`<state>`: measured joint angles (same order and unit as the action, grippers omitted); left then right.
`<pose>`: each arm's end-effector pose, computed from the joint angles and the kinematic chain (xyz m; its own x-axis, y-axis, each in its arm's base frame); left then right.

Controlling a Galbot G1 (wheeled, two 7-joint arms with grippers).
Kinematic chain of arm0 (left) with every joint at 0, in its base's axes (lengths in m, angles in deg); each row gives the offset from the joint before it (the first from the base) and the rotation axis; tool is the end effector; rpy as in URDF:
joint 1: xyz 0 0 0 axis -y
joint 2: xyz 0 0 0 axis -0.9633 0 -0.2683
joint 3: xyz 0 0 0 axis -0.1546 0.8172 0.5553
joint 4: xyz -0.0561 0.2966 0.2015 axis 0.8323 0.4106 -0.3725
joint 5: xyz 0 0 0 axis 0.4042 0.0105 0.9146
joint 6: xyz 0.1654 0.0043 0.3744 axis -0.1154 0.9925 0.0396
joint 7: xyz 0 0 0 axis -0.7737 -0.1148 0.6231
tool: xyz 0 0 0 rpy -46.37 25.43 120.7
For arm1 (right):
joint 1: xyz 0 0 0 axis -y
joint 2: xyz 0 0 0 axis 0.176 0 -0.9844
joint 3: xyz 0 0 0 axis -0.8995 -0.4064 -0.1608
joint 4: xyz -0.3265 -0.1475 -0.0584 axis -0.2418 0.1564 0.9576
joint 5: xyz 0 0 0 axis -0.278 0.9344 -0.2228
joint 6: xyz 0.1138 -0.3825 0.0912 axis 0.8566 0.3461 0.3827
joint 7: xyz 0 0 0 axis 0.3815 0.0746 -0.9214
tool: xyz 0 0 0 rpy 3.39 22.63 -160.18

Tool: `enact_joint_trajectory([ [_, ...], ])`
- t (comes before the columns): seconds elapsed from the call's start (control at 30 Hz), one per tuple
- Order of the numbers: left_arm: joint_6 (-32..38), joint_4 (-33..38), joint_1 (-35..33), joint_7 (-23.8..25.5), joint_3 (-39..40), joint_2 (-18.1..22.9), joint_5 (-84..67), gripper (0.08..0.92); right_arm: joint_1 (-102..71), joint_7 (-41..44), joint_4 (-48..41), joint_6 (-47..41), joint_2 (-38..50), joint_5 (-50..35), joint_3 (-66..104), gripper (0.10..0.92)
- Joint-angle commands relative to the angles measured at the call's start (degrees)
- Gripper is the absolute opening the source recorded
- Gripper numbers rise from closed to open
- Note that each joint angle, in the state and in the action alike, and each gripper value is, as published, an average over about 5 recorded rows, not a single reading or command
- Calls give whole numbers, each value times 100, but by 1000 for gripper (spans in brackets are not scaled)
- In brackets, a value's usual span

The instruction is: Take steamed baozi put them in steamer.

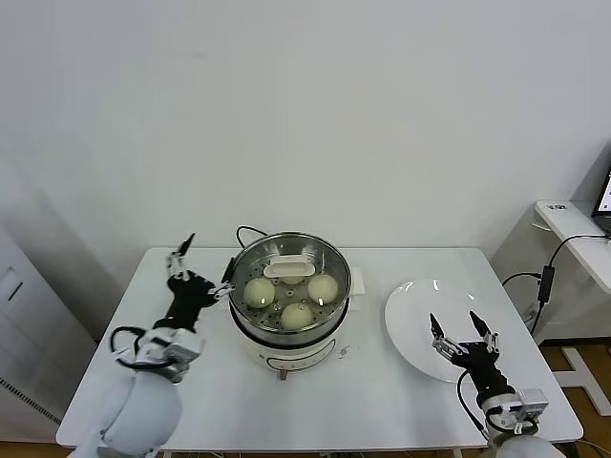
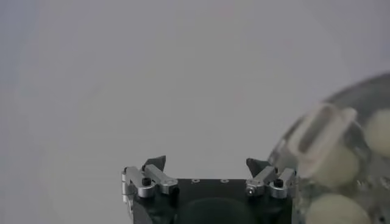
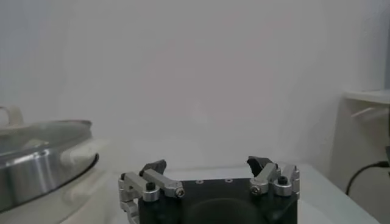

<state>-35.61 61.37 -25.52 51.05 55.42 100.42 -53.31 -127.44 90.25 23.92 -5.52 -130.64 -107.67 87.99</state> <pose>0.3015 -0.0025 -0.2016 -0.9898 0.1279 -0.0622 0.0586 0.7650 0.6414 0.2556 -0.1476 -0.3431 -0.9972 -0.0543 0.0508 -0.0509 0.9965 0.0655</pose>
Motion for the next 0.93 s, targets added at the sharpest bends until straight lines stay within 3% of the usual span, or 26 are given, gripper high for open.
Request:
enact_joint_trajectory([
  [0.03, 2345, -677, -1421, 156, -2063, 1293, -1484, 823, 501, -127, -144, -108, 57, 29, -177, 823],
  [0.5, 3228, -1085, -2034, 910, -2454, 1909, -2100, 823, 261, 215, -255, 32, -110, 165, -181, 823],
  [0.93, 3484, -1104, -2189, 985, -2426, 2021, -2409, 823, 12, 408, -204, 191, -138, 175, -183, 823],
])
